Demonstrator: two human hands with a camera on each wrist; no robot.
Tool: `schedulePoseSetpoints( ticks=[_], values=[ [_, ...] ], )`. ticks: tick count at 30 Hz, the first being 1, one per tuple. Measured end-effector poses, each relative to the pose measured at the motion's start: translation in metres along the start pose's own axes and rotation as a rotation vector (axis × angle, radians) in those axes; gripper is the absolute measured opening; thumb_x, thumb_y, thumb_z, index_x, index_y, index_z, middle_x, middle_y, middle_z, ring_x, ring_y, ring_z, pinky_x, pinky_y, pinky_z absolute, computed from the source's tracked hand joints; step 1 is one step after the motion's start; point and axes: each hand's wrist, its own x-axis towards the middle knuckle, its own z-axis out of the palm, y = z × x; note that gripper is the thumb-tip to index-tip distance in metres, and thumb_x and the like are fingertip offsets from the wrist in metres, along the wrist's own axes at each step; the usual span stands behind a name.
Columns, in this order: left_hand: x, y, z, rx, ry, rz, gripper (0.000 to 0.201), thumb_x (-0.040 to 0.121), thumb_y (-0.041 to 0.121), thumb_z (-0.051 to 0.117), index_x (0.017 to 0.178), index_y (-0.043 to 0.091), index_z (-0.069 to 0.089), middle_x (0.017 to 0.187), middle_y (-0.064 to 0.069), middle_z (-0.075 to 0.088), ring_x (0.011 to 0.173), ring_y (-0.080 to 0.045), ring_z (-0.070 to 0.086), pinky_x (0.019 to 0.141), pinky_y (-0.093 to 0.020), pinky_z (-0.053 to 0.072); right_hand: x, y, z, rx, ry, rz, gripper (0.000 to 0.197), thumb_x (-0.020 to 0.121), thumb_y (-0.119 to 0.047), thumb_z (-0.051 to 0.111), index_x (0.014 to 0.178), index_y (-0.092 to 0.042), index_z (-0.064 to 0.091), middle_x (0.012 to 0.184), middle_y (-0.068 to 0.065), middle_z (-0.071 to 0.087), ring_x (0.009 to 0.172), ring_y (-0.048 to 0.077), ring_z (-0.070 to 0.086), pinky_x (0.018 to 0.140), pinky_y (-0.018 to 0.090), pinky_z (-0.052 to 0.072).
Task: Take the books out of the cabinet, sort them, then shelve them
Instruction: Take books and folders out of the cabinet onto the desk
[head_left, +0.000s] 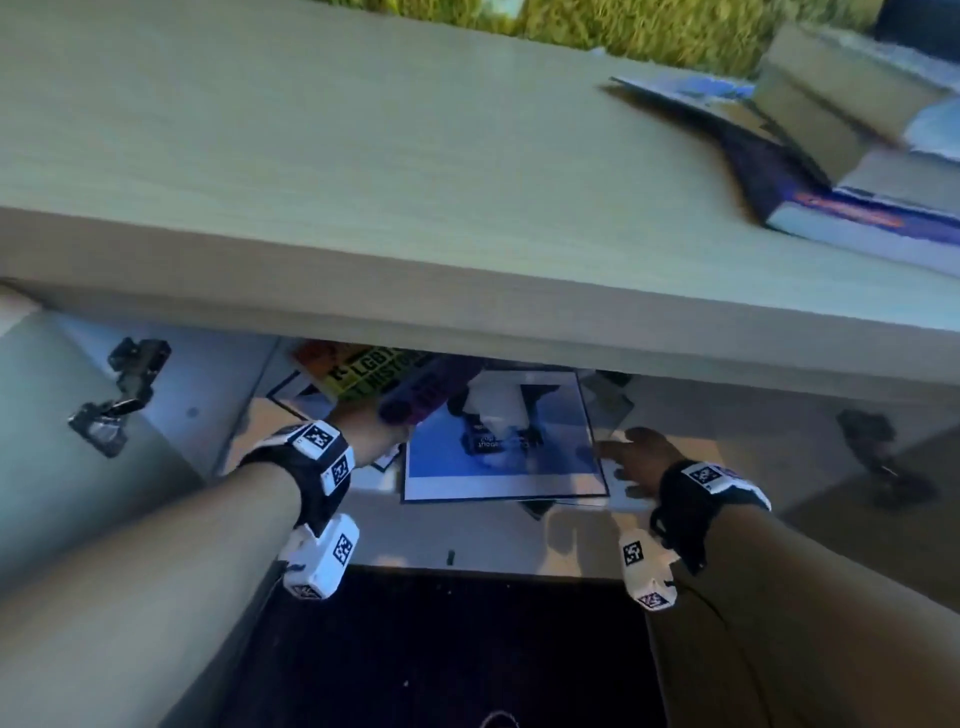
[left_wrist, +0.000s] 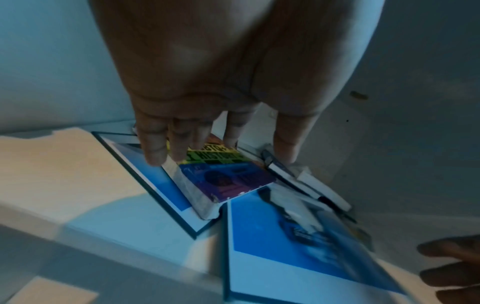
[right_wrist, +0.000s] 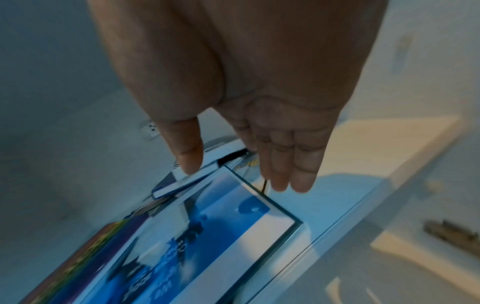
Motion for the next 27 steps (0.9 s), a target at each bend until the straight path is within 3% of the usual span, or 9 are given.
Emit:
schedulePoseSetpoints(
  ticks=[3, 6, 8, 11, 14, 18, 22, 25, 27],
  values=[
    [0.046, -0.015, 0.019, 0.025, 0.102, -0.022, 0.04, 0.093, 0.038, 0.066, 0.121, 0.011, 0.057, 0.113, -0.017, 0.069, 0.08, -0.024, 0.06, 0.053, -0.022, 0.041, 0.046, 0.016, 0.021, -0.006, 0.174, -0.022, 0.059, 0.082, -0.042, 0.078, 0.12, -0.001, 0.059, 0.116, 0.016, 0.065, 0.104, 0.033, 0.065, 0.087, 0.042, 0.055],
    [0.078, -0.041, 0.04, 0.192, 0.168, -0.062, 0.095, 0.074, 0.079, 0.057, 0.15, 0.026, 0.037, 0.15, -0.015, 0.045, 0.133, -0.035, 0.043, 0.101, -0.034, 0.043, 0.073, 0.027, 0.041, 0.043, 0.233, -0.037, 0.067, 0.082, -0.042, 0.077, 0.127, 0.003, 0.058, 0.12, 0.017, 0.064, 0.103, 0.033, 0.064, 0.083, 0.038, 0.052],
    [0.085, -0.057, 0.053, 0.256, 0.191, -0.077, 0.109, 0.062, 0.09, 0.05, 0.154, 0.039, 0.022, 0.165, -0.015, 0.013, 0.148, -0.045, 0.019, 0.117, -0.049, 0.032, 0.078, 0.027, 0.05, 0.087, 0.252, -0.037, 0.068, 0.081, -0.043, 0.078, 0.126, 0.004, 0.059, 0.121, 0.019, 0.064, 0.105, 0.035, 0.064, 0.085, 0.038, 0.051],
    [0.075, -0.069, 0.067, 0.235, 0.188, -0.012, 0.11, 0.065, 0.079, 0.056, 0.157, 0.036, 0.014, 0.165, -0.013, -0.009, 0.15, -0.046, 0.013, 0.12, -0.049, 0.031, 0.076, 0.028, 0.051, 0.197, 0.27, -0.028, 0.06, 0.084, -0.037, 0.079, 0.123, 0.006, 0.062, 0.116, 0.02, 0.066, 0.098, 0.033, 0.064, 0.08, 0.034, 0.049],
    [0.053, -0.071, 0.082, 0.215, 0.206, 0.085, 0.096, 0.074, 0.071, 0.056, 0.154, 0.032, 0.021, 0.162, -0.012, 0.001, 0.145, -0.047, 0.025, 0.117, -0.048, 0.036, 0.077, 0.033, 0.045, 0.108, 0.25, -0.022, 0.057, 0.087, -0.033, 0.077, 0.124, 0.008, 0.062, 0.121, 0.021, 0.065, 0.091, 0.029, 0.059, 0.078, 0.031, 0.044],
    [0.036, -0.092, 0.08, 0.332, 0.233, 0.218, 0.064, 0.097, 0.03, 0.053, 0.156, 0.028, 0.029, 0.165, -0.013, 0.015, 0.151, -0.036, 0.027, 0.117, -0.044, 0.039, 0.079, 0.045, 0.035, -0.042, 0.226, -0.073, 0.053, 0.085, -0.037, 0.078, 0.113, 0.006, 0.067, 0.113, 0.021, 0.07, 0.09, 0.03, 0.064, 0.076, 0.033, 0.047],
    [0.028, -0.09, 0.058, 0.273, 0.345, 0.397, 0.026, 0.093, 0.019, 0.055, 0.108, 0.018, 0.076, 0.113, -0.009, 0.07, 0.122, -0.029, 0.06, 0.096, -0.037, 0.056, 0.068, 0.049, 0.018, 0.013, 0.246, -0.192, 0.042, 0.084, -0.033, 0.081, 0.104, 0.001, 0.067, 0.104, 0.018, 0.072, 0.092, 0.034, 0.069, 0.085, 0.046, 0.055],
    [0.022, -0.066, 0.047, 0.233, 0.279, 0.205, 0.042, 0.1, 0.051, 0.049, 0.082, 0.021, 0.071, 0.102, 0.0, 0.05, 0.108, -0.015, 0.043, 0.092, -0.029, 0.042, 0.052, 0.051, -0.017, 0.207, 0.258, -0.244, 0.03, 0.086, -0.021, 0.078, 0.103, 0.001, 0.069, 0.102, 0.021, 0.075, 0.092, 0.038, 0.073, 0.086, 0.05, 0.056],
    [0.028, -0.061, 0.047, 0.17, 0.274, 0.115, 0.037, 0.093, 0.061, 0.055, 0.08, 0.028, 0.065, 0.11, -0.003, 0.043, 0.102, -0.022, 0.05, 0.091, -0.033, 0.045, 0.036, 0.056, -0.047, 0.265, 0.258, -0.253, 0.017, 0.087, -0.017, 0.075, 0.098, -0.004, 0.074, 0.098, 0.02, 0.078, 0.079, 0.029, 0.076, 0.075, 0.036, 0.059]
  ],
)
